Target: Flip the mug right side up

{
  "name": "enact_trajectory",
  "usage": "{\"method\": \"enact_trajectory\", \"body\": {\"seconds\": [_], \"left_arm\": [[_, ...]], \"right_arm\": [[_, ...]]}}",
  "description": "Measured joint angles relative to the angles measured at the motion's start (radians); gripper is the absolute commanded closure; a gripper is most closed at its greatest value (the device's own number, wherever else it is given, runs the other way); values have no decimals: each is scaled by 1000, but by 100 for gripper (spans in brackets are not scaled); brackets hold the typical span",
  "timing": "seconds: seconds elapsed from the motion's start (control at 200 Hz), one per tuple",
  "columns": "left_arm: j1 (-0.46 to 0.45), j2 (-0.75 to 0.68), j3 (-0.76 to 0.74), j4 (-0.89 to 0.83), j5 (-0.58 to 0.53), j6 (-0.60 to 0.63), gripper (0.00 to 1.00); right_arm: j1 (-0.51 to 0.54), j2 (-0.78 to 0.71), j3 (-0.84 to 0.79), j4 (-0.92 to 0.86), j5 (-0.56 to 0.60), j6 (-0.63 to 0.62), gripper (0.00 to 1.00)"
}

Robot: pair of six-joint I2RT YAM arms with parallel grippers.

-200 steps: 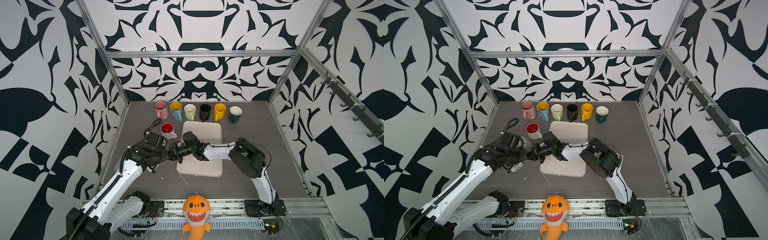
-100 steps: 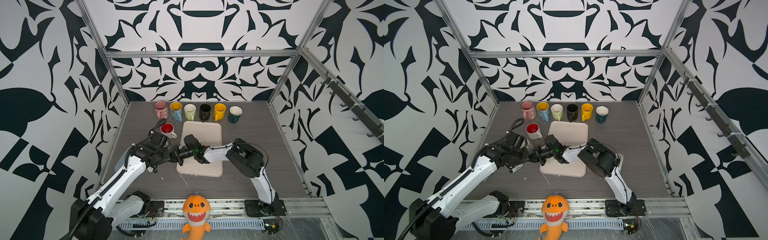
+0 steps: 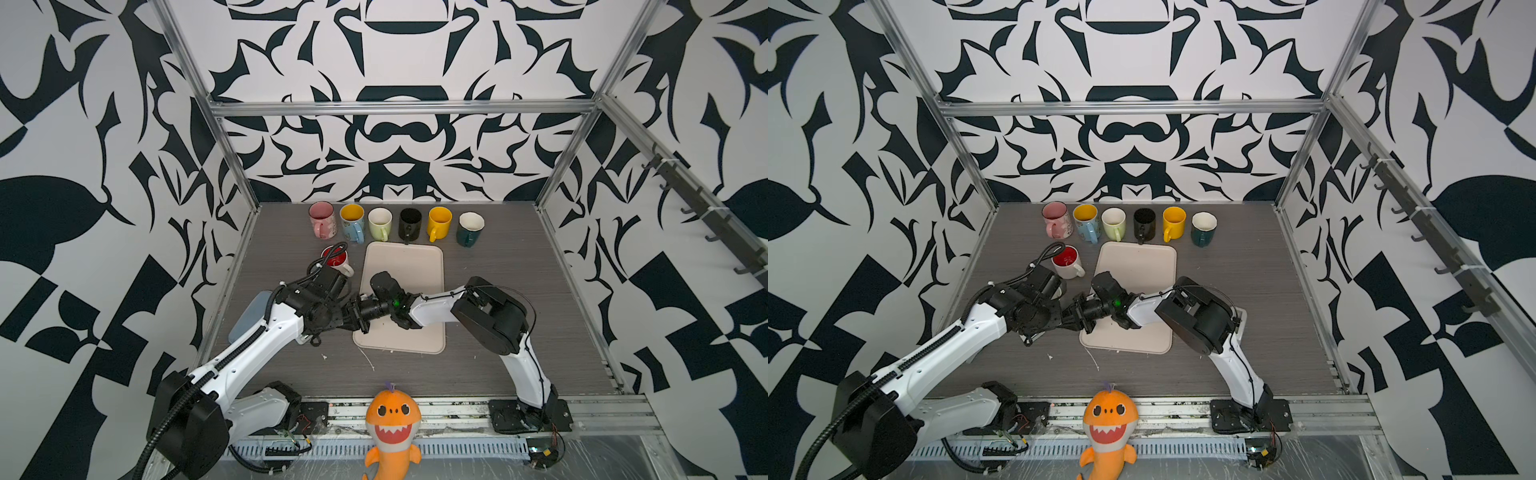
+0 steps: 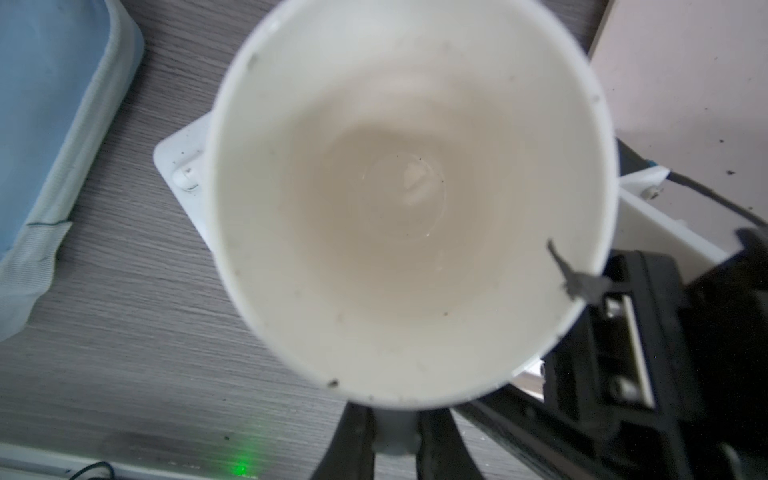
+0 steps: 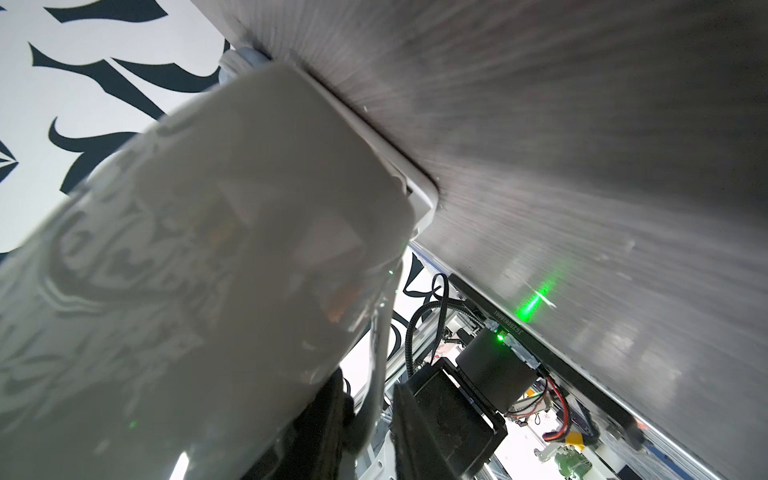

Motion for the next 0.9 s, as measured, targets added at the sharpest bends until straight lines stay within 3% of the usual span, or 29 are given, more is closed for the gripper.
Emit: {"method": "enact_trajectory", "body": {"seconds": [0.29, 0.46, 0.9], "left_arm": [[-3, 15, -10, 19, -10, -5, 100], [-8, 37, -17, 36, -4, -8, 100], [-15, 98, -17, 112, 6, -7, 100]], "right_arm": [[-10, -23, -24, -15, 0, -26, 65], [-25, -109, -34, -93, 0, -95, 63], [-93, -338, -51, -465, 22, -371, 59]]}}
